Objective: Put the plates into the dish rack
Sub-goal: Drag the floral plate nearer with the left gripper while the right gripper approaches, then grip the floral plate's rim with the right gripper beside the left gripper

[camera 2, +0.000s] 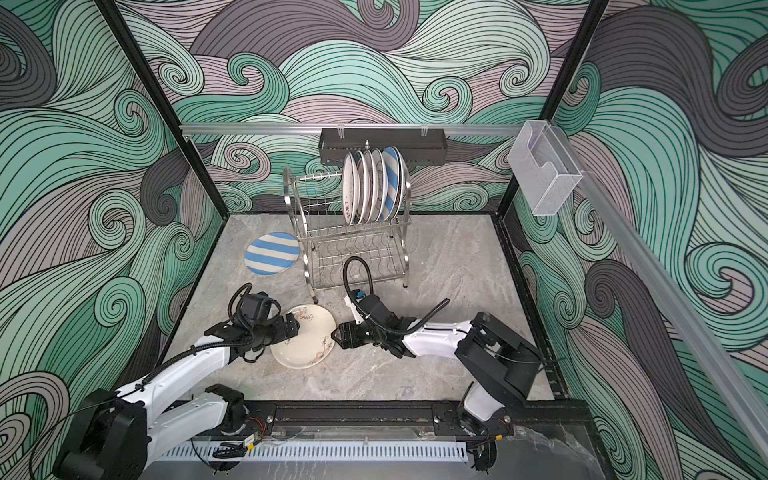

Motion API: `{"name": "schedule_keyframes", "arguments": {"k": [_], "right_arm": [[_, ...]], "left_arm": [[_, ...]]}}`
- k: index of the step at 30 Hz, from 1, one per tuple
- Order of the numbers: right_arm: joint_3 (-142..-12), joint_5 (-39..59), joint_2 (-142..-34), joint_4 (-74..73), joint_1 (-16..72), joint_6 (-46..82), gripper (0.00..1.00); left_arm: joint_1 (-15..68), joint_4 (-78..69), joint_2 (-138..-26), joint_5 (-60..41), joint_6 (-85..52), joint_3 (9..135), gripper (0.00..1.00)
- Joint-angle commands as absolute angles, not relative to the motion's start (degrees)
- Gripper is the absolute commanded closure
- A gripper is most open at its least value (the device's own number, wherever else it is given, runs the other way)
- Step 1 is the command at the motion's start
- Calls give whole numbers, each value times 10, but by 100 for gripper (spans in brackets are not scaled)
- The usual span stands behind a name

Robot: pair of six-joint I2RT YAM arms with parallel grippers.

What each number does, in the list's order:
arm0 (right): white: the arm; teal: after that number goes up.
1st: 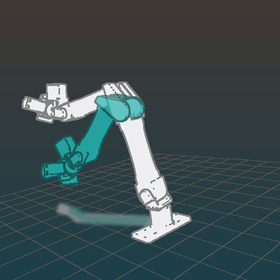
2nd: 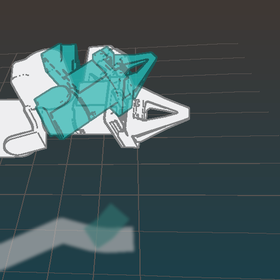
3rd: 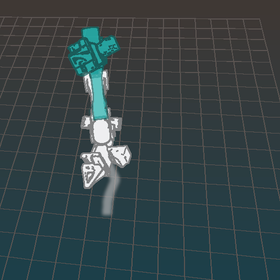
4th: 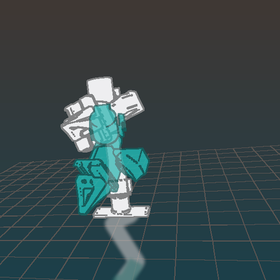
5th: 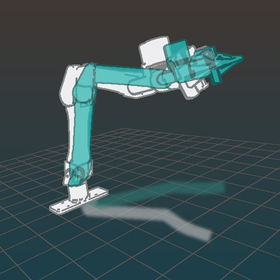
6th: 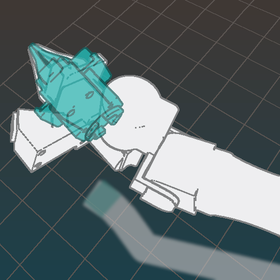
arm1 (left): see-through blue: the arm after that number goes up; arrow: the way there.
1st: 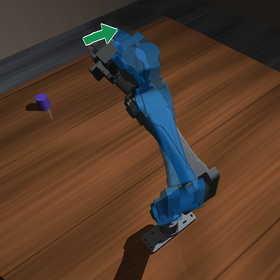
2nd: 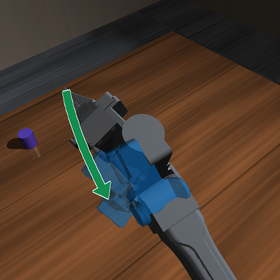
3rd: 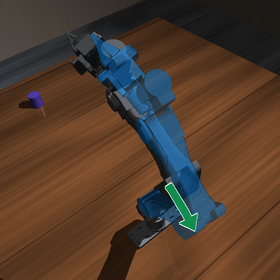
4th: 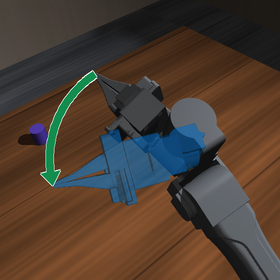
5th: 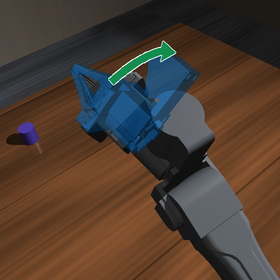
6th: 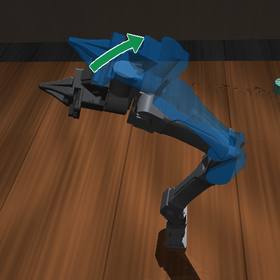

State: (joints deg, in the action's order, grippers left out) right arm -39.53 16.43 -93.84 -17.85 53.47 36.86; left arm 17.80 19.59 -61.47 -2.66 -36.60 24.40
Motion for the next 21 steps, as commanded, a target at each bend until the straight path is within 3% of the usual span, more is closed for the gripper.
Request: {"name": "schedule_keyframes", "arguments": {"k": [1, 13, 21], "right_arm": [[-406, 182, -966, -220, 537, 386, 33], [-410, 198, -1038, -294, 537, 432, 37], [-386, 204, -1045, -372, 528, 485, 50]], "left_arm": [[174, 184, -637, -66, -363, 264, 1], [176, 140, -616, -139, -367, 243, 1], [179, 121, -558, -161, -379, 193, 1]]}}
